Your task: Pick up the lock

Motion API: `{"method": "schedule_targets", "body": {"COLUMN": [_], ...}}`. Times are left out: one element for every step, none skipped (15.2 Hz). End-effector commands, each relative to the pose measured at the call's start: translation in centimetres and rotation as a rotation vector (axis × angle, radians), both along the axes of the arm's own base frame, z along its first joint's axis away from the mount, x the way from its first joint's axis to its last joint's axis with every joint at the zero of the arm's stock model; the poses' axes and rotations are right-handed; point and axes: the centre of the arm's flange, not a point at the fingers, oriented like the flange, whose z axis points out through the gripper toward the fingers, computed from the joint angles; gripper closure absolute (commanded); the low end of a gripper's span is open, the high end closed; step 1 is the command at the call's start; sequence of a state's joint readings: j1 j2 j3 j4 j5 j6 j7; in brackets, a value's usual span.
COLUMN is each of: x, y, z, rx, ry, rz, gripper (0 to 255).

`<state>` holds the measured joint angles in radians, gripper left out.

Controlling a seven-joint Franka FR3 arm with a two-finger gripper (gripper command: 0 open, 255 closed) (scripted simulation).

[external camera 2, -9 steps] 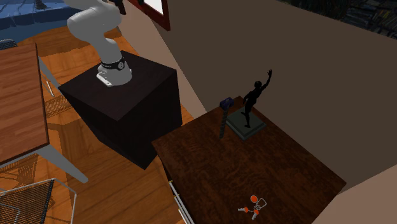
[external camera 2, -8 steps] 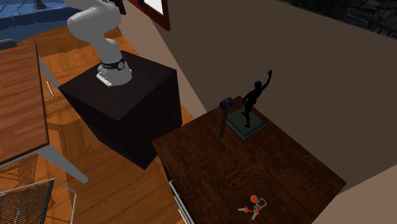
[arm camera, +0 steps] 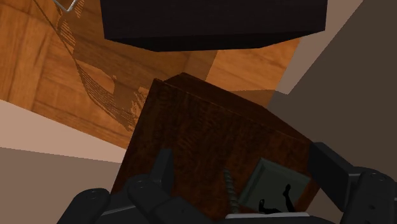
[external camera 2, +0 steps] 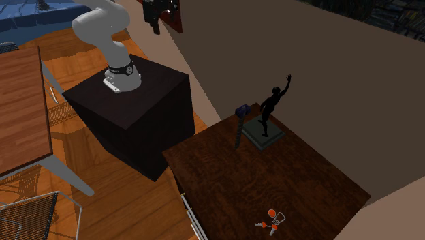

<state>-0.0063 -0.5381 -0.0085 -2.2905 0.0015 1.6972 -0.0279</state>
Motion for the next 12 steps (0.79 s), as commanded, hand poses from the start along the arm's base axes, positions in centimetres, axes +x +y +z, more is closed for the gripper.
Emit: {"method": "schedule_targets", "body": {"x": [2.2,3.3,4.4,5.5,6.6,7.7,8.8,9.9,11.0,12.0,13.1,14.2], "y": [0.4,0.7,1.0,1.3,1.5,1.8,2.1,2.4,2.6,2.9,3.2,3.4], "z": [-1.4,-2.2,-3.0,-3.8,-4.6,-5.4,-6.2,-7.0,-7.8,-8.6,-9.5,-10.3], "rx": [-0.010,-0.014,-0.019,-0.024,-0.029,-0.033,-0.038,-0.043,-0.048,-0.053,-0.057,-0.062], "ry": [0.007,0.011,0.015,0.019,0.023,0.027,0.031,0.035,0.039,0.043,0.047,0.051], "rz": [0.000,-0.001,-0.001,-0.001,-0.001,-0.002,-0.002,-0.002,-0.002,-0.003,-0.003,-0.003], "gripper": [0,0,0,0,0,0,0,0,0,0,0,0]}}
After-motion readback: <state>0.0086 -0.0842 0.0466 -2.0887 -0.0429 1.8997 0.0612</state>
